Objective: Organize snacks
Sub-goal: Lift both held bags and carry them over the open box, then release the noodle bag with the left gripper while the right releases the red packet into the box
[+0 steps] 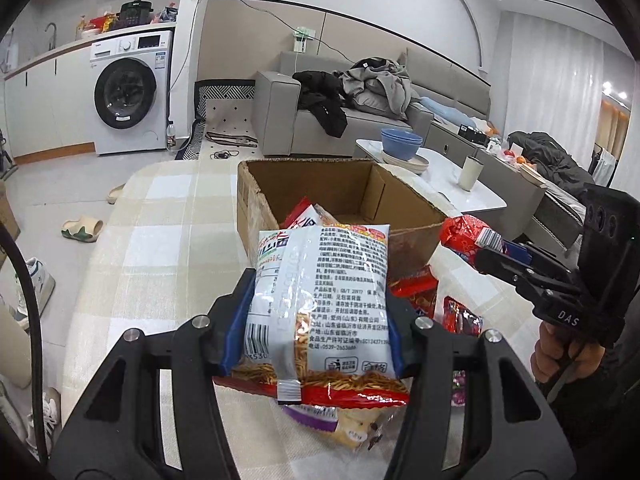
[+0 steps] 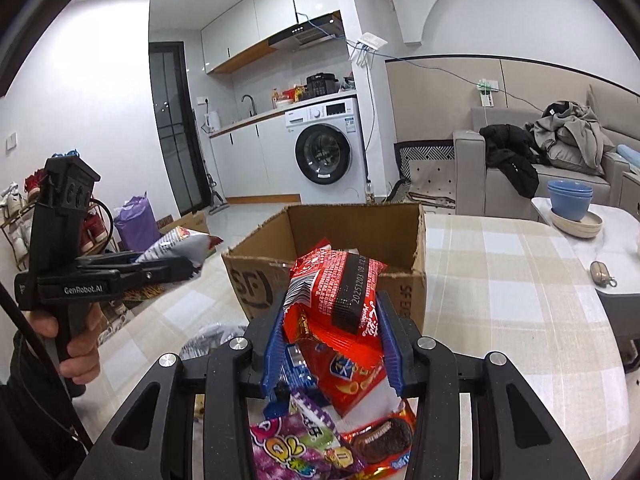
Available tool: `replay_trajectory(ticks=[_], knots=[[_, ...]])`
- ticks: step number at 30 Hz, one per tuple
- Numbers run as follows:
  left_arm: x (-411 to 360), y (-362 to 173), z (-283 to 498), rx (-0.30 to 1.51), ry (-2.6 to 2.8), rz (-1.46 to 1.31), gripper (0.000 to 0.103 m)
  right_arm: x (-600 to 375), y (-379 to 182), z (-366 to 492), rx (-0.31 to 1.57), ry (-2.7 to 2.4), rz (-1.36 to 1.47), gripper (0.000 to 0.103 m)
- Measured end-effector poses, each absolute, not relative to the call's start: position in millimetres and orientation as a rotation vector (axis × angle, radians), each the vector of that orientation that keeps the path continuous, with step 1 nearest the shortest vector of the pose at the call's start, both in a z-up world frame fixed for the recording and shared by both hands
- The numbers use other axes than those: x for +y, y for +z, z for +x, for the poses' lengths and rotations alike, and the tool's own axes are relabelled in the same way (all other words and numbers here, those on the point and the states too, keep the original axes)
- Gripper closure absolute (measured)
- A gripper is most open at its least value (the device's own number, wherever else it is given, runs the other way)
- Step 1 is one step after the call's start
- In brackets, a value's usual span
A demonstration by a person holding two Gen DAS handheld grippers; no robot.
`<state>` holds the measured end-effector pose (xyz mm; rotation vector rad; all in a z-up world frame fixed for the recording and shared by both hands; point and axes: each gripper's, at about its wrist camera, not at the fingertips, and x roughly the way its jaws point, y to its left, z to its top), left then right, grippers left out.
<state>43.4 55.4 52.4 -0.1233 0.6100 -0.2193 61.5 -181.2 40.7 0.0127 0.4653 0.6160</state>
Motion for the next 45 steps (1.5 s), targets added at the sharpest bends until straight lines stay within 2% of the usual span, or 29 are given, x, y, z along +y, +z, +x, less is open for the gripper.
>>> replay_trajectory(ticks=[13,26,30,32,37,40,42,44,45], knots=[[18.4,75.0,74.6,0.569,-0.186,-0.051,0.051,-171.2,57.2,83.9,0.439,0.605,0.034,0.061],[9.5,66.4,129.1,0.601,-0.139,-0.048,0.051,-159.8,53.3,110.2,0.487,0.585,0.044,0.061],[7.1,59.3,139.8,0.639,-0.127,-0.043,0.051,-159.5,56.6,112.2,0.475,0.571,0.041,0.055],[5.7,57.0,142.0,0.642,-0.134,-0.036,0.048,-162.3,58.0,110.6,0.469,0.568,0.047,0.055],[4.7,57.4,139.5,0.618,-0.120,-0.017,0.022,-169.4,59.7,109.0,0.473,0.550,0.051,0.054],[6.7,59.5,135.7,0.617,-0.133,-0.023,0.021,-173.5,60.2,106.7,0.480,0.543,0.051,0.046],[9.1,60.0,132.2,0.618,-0.138,-0.028,0.019,-176.3,60.2,105.1,0.485,0.543,0.053,0.024],[10.3,60.4,127.2,0.614,-0.138,-0.027,0.015,-179.6,61.3,105.3,0.483,0.538,0.058,0.014],[11.7,60.3,123.9,0.609,-0.136,-0.030,0.011,-180.8,61.7,106.3,0.489,0.536,0.055,0.013]])
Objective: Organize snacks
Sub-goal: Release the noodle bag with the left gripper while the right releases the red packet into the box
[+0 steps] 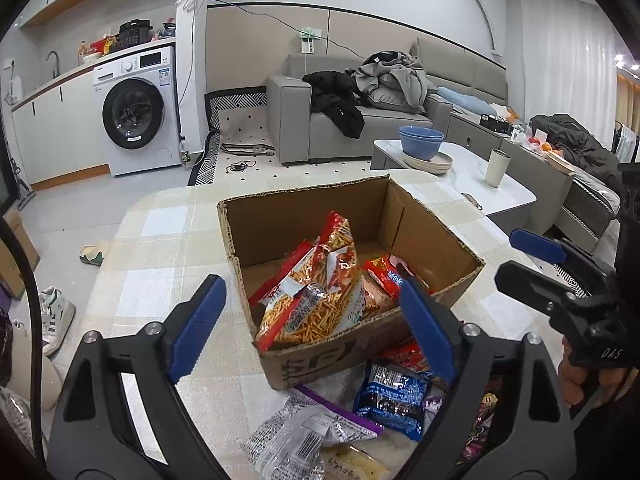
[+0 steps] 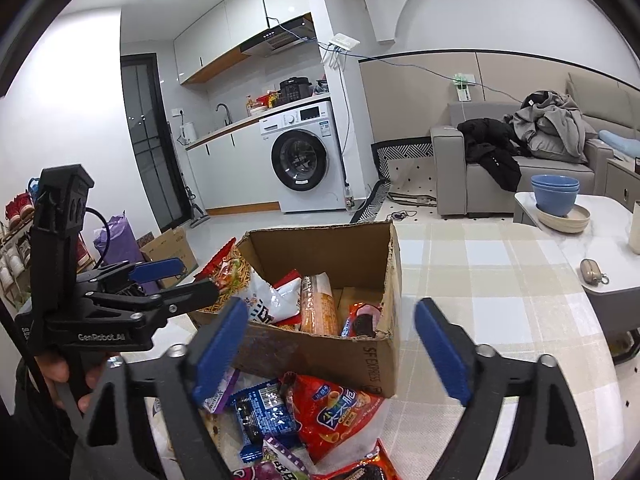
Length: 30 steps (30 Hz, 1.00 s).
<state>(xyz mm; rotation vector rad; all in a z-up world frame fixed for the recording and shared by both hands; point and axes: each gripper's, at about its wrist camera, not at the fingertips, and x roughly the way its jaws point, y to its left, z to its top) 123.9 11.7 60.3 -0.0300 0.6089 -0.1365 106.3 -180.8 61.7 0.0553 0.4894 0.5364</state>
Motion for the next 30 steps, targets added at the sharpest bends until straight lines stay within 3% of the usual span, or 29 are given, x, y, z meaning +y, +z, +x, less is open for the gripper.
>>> replay_trajectory(ticks=[1,3,6,30], knots=[[11.9,60.7,121.0,0.606,-0.133,-0.033,0.000,-181.1,62.3,106.1,0.496,0.535,0.051,0.012],[15.7,60.2,112.9,0.588,-0.130,-0.051,0.001,-181.1,62.3,106.6,0.511,0.528,0.048,0.004],[19.8,57.2,106.2,0.595,-0.133,-0.061,0.001,-181.2,62.4,106.7,0.526,0.519,0.049,0.001],[49.4,23.0,58.6,0.656,-0.093,-0.070,0.001,-186.3,33.5,83.2,0.631,0.510,-0.017,0.001]])
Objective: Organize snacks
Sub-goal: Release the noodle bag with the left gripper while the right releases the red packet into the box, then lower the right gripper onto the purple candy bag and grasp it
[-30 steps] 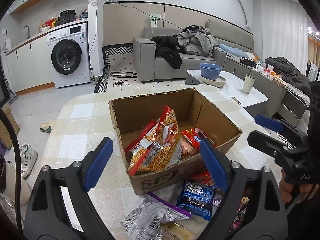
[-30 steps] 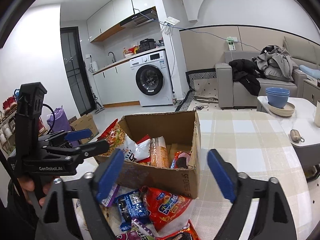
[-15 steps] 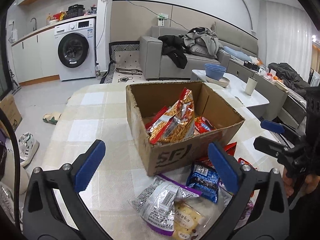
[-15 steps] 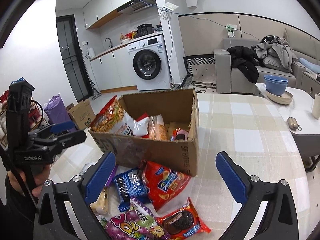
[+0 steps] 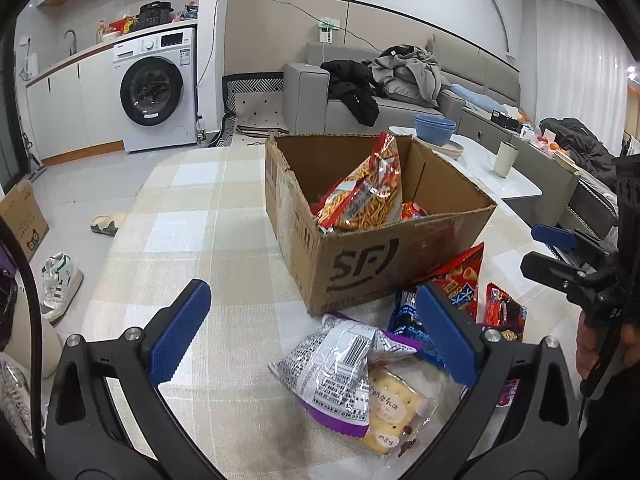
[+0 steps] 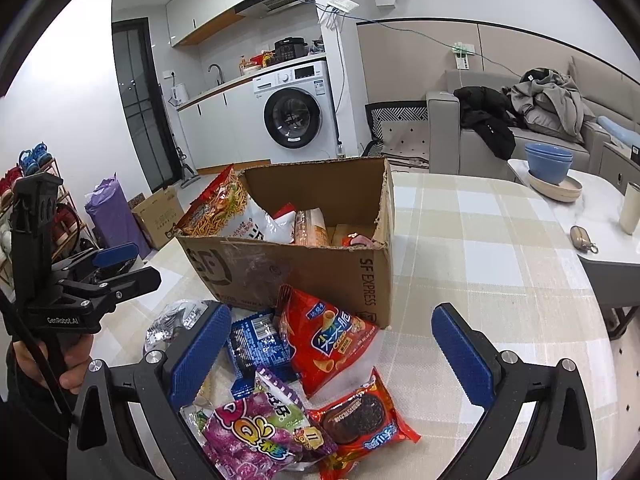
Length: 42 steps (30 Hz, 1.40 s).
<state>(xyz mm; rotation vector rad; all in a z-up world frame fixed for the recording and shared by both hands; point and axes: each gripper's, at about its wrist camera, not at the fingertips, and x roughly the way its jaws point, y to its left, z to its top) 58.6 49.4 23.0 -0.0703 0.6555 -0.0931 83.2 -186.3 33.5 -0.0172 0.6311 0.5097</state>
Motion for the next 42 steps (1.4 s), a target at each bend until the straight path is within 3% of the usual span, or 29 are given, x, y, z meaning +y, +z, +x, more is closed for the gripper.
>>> replay_trajectory(ticks=[17,42], knots=[[43.5,1.0,49.9,0.700,-0.098,-0.050,0.001,-218.5,20.2,68.9,0.728,0.456,0.002,0.001],[43.4,-14.7,56.5,0.737,-0.110,-0.052,0.001,-151.2,-14.9,44.9,0.838,0.779,-0.171,0.001]])
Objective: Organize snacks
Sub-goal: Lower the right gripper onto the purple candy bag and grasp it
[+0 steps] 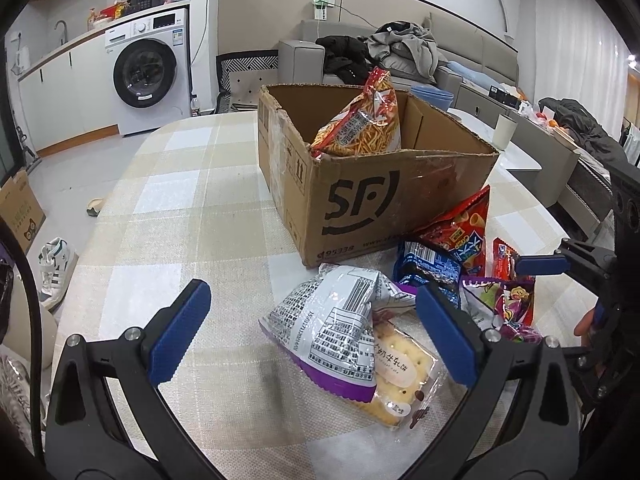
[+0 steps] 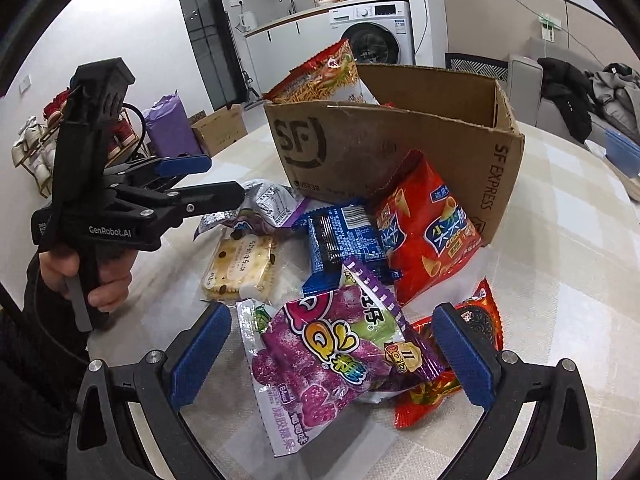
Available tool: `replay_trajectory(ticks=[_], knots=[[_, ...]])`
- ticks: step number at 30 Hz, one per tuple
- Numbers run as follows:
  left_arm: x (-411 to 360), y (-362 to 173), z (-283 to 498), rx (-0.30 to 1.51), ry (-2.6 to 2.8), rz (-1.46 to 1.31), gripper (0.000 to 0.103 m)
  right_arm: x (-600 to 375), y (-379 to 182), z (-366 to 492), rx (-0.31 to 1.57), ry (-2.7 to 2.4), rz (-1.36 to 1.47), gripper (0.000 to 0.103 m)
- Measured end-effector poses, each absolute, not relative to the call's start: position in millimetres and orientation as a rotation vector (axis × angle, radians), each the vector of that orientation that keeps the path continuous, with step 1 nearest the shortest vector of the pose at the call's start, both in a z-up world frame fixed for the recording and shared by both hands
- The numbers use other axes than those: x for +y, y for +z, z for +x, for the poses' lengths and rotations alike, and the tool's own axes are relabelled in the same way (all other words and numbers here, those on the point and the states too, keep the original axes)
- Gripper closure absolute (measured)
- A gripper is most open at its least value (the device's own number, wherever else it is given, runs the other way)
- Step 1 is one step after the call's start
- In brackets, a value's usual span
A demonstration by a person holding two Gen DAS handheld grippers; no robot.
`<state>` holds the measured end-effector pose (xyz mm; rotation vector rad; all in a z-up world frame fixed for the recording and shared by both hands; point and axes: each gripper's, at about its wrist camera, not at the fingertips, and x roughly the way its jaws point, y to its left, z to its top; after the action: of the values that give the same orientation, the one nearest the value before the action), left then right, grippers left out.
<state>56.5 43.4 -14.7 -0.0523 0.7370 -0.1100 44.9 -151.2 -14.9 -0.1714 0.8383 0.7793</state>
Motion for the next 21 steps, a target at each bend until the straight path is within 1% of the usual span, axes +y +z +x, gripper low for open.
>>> replay_trajectory(ticks=[10,17,21], knots=[[43.9,-20.1,58.8,0.747,-0.115,-0.050,0.001,-143.0,-21.5,46.4,0.844,0.804,-0.230,0.001],[43.5,-20.4,57.7,0.747,-0.115,-0.049,0.001,-131.7,-28.1,34.1,0.898,0.911,-0.273,0.001],[43.6,-20.4,57.3,0.746,-0.115,-0.049,0.001,-125.6,-34.8,34.6,0.913,0.880,-0.291,0.001]])
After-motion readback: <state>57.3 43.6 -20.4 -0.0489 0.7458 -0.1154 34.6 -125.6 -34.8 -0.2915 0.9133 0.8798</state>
